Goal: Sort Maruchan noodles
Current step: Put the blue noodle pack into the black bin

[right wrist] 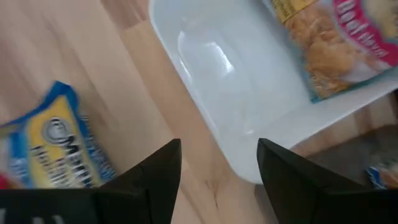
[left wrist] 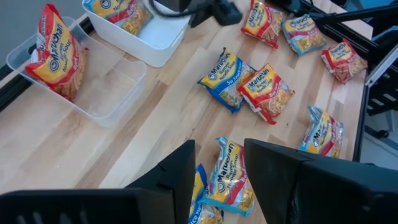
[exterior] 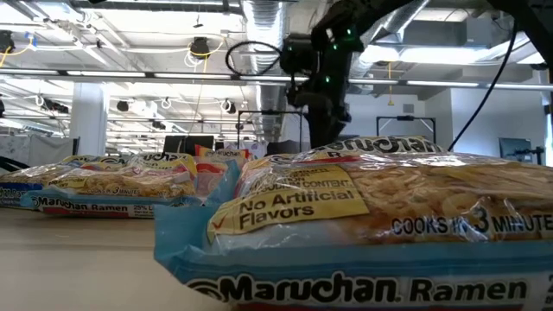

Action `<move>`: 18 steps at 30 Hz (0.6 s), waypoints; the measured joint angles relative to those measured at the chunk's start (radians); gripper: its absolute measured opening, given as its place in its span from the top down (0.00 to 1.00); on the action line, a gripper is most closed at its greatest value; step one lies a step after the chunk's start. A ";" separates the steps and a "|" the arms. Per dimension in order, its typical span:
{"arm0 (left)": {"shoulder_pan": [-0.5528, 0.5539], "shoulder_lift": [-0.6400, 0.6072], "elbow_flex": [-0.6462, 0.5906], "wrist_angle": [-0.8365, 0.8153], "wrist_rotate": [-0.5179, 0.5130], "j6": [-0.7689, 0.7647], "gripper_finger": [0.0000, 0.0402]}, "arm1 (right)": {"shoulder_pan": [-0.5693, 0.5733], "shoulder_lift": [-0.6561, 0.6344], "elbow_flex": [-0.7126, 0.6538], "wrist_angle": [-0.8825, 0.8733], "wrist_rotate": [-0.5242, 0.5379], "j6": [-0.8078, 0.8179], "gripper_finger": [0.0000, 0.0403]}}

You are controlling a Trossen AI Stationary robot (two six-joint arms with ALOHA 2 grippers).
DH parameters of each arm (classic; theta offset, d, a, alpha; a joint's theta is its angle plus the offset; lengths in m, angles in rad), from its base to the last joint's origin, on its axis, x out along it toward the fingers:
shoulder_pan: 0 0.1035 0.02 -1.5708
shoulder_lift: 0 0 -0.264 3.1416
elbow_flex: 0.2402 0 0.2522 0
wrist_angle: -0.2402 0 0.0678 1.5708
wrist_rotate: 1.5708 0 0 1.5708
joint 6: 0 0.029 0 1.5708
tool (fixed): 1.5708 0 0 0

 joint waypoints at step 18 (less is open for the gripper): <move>0.000 0.000 0.000 -0.007 0.000 -0.016 0.69 | 0.168 -0.126 0.072 -0.395 -0.001 -0.025 0.43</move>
